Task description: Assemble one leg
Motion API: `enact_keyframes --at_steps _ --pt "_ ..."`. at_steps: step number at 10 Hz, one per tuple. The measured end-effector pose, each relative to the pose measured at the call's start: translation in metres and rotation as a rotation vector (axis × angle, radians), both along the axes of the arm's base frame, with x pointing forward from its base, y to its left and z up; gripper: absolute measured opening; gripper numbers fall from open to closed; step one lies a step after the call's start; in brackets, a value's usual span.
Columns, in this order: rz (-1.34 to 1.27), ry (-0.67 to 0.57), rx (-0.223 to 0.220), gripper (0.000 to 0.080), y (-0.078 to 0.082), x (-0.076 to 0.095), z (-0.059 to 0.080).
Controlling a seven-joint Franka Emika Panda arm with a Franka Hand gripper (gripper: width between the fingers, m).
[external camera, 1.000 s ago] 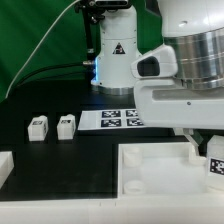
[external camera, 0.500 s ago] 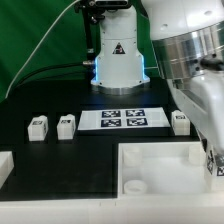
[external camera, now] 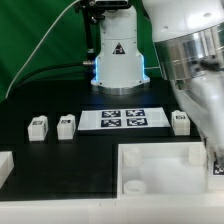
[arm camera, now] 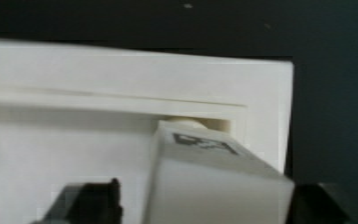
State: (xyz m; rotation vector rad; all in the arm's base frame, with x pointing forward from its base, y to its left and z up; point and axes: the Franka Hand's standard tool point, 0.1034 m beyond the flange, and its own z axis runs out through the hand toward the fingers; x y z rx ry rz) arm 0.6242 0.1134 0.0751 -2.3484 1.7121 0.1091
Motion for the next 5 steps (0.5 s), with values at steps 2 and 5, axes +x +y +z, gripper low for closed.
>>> enact_keyframes --at_steps 2,5 --pt "0.273 -0.045 -0.043 0.0619 0.0020 0.0036 0.0025" --pt "0.684 -0.125 -0.079 0.0648 -0.0002 0.0029 0.0020"
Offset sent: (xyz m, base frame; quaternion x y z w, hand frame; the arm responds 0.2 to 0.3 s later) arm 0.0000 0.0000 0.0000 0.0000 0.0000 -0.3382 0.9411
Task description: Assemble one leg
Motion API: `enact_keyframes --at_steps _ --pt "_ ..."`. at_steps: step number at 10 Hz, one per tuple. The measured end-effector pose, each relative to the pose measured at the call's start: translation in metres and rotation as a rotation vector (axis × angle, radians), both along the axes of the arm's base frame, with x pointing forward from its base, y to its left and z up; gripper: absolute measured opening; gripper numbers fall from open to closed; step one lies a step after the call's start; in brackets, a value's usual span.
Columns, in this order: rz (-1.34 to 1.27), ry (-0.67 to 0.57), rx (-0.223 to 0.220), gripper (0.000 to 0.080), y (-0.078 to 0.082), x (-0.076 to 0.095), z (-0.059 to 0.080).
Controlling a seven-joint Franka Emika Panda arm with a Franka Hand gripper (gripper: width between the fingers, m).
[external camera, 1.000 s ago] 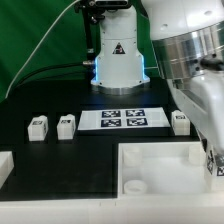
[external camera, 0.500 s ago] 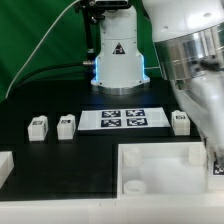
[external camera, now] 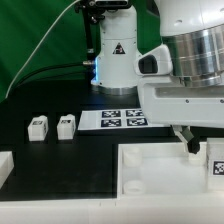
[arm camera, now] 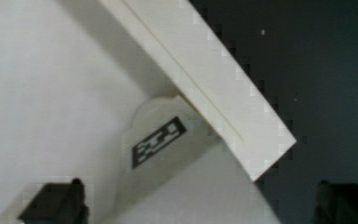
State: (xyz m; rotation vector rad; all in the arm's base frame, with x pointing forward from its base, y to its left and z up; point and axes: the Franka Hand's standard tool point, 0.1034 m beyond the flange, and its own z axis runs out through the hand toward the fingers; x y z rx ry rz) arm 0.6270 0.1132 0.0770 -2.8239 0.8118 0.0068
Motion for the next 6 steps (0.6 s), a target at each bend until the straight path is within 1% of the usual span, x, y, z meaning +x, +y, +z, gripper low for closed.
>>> enact_keyframes --at_steps 1,2,3,4,5,6 --pt "0.292 -0.038 -0.072 0.0649 0.0009 0.0033 0.0027" --pt "0.372 -0.050 -0.088 0.0649 0.0041 0.0030 0.0028" --pt "0.356 -0.047 -0.083 0.0642 0.0025 0.0026 0.0021" --pt "0.301 -0.038 -0.080 0.0526 0.0025 0.0026 0.0021" --pt "0.187 -0.020 -0.064 0.0526 0.0049 0.0024 0.0022" --pt "0.048 0.003 -0.050 0.0316 0.0056 0.0024 0.0025"
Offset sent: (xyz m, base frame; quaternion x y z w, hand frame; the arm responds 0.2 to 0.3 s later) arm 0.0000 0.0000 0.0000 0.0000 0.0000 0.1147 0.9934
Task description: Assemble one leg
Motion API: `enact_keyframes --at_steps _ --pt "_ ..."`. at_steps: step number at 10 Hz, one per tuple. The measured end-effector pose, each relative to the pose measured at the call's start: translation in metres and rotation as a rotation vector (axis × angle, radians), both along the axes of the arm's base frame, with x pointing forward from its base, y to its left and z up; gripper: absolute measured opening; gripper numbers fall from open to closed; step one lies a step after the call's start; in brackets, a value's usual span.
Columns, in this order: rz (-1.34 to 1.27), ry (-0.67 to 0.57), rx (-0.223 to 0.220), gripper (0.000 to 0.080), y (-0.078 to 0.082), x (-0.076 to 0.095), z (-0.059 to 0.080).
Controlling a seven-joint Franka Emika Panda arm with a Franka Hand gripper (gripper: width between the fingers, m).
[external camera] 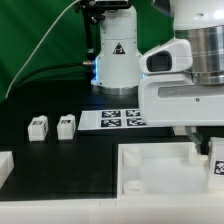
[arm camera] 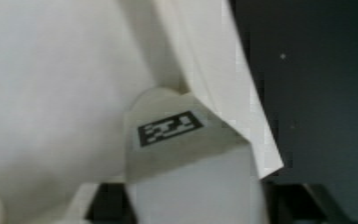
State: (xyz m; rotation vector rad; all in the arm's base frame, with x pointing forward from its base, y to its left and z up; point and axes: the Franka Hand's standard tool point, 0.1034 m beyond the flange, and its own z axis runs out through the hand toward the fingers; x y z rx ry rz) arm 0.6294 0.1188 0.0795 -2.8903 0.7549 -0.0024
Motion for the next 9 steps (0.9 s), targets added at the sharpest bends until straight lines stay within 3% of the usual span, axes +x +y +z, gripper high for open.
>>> enact_keyframes --at_steps 1,4,6,9 --pt "-0.063 0.008 0.001 0.0307 -0.0025 0.0005 0.0002" --pt "-0.578 0.075 0.051 0.0307 -0.0055 0.0016 0.0002" --pt "-0.968 0.101 0.131 0.0307 -0.0109 0.0001 -0.0004" --pt "-0.891 0.084 0.136 0.0307 -0.0106 -0.0014 -0.0003"
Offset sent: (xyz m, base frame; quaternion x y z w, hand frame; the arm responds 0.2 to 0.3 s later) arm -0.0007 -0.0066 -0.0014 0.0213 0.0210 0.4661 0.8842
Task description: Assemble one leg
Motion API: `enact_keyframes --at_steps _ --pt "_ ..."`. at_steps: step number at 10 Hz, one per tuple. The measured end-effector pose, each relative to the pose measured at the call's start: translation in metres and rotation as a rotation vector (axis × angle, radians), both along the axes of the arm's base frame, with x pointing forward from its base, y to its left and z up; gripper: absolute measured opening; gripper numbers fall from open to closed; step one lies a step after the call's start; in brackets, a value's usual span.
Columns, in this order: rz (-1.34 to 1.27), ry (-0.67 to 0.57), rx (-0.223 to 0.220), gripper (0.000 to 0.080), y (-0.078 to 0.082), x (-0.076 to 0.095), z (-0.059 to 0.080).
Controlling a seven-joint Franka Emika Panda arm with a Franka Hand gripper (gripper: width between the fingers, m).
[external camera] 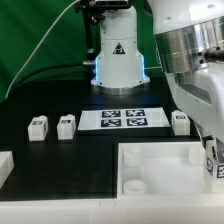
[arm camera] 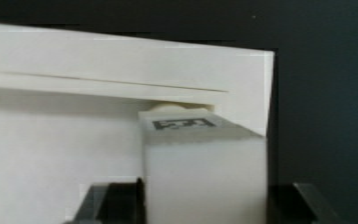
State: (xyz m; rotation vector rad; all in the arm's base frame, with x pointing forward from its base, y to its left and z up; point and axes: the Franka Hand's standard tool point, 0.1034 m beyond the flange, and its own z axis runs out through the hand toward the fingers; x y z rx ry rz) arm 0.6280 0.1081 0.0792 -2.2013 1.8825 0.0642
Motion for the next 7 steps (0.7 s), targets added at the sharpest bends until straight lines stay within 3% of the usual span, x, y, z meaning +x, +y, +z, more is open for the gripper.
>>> enact_keyframes --at_steps 1,2,3,4,5,7 --pt "0.010 -0.002 -0.001 0.0307 0.0000 0.0000 0.0000" --pt "0.106 -0.020 -0.016 0.0387 0.0001 -0.0002 -0.0007" --pt "0.359 -0.056 -0.075 0.0387 0.0024 0.0011 0.0005" --pt "0.540 -0.081 -0.117 0.0563 0.0060 0.0047 0.0038" --pt "0.599 -0.097 -0.123 0.0632 0.0028 0.0043 0.0018" --pt "0.827 -0.139 -0.150 0.0644 0.0008 0.0040 0.0008"
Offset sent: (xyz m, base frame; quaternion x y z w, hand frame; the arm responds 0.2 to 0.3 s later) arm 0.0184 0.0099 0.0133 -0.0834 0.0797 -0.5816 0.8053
